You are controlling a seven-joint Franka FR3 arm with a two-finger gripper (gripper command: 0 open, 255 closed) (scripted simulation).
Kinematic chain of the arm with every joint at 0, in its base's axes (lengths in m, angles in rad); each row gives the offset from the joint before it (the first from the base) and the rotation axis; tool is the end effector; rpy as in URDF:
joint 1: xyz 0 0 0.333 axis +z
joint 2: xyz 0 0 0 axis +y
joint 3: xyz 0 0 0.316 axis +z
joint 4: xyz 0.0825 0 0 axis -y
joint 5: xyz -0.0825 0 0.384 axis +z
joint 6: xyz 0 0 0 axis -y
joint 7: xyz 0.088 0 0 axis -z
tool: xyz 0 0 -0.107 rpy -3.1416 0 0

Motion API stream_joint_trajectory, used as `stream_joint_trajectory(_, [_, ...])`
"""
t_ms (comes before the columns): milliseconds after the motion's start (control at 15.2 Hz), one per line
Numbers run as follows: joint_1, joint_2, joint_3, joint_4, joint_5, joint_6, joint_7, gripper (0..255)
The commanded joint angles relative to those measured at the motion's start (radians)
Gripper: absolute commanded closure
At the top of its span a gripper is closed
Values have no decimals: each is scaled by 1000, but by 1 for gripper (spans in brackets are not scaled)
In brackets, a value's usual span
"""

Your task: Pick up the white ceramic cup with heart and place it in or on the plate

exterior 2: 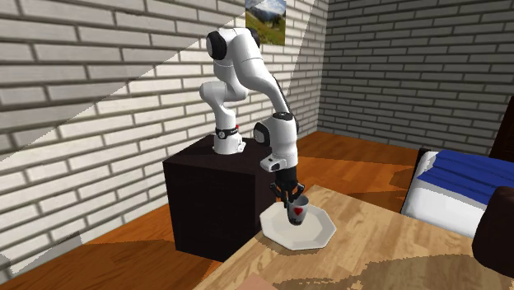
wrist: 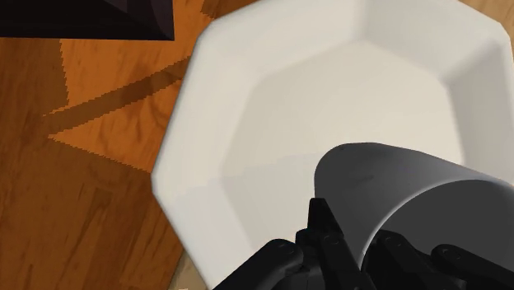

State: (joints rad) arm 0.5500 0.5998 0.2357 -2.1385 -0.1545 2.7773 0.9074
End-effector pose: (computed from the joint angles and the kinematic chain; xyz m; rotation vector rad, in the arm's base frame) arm 0.3941 0.4095 0.1328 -3.0468 0.0342 0.0188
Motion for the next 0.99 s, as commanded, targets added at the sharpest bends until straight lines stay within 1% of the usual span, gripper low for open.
stream_joint_trajectory(0, [0, 1, 0, 0, 0, 1, 0, 255])
stream_joint_trajectory(132, [0, 1, 0, 0, 0, 1, 0, 255])
stream_joint_trajectory(198, [0, 1, 0, 0, 0, 1, 0, 0])
stream_joint_trajectory(528, [0, 1, 0, 0, 0, 1, 0, 0])
stream_joint_trajectory(792, [-43, -124, 45, -41, 38, -84, -28, 0])
stream_joint_trajectory(924, [-43, -124, 44, -41, 39, -84, -28, 0])
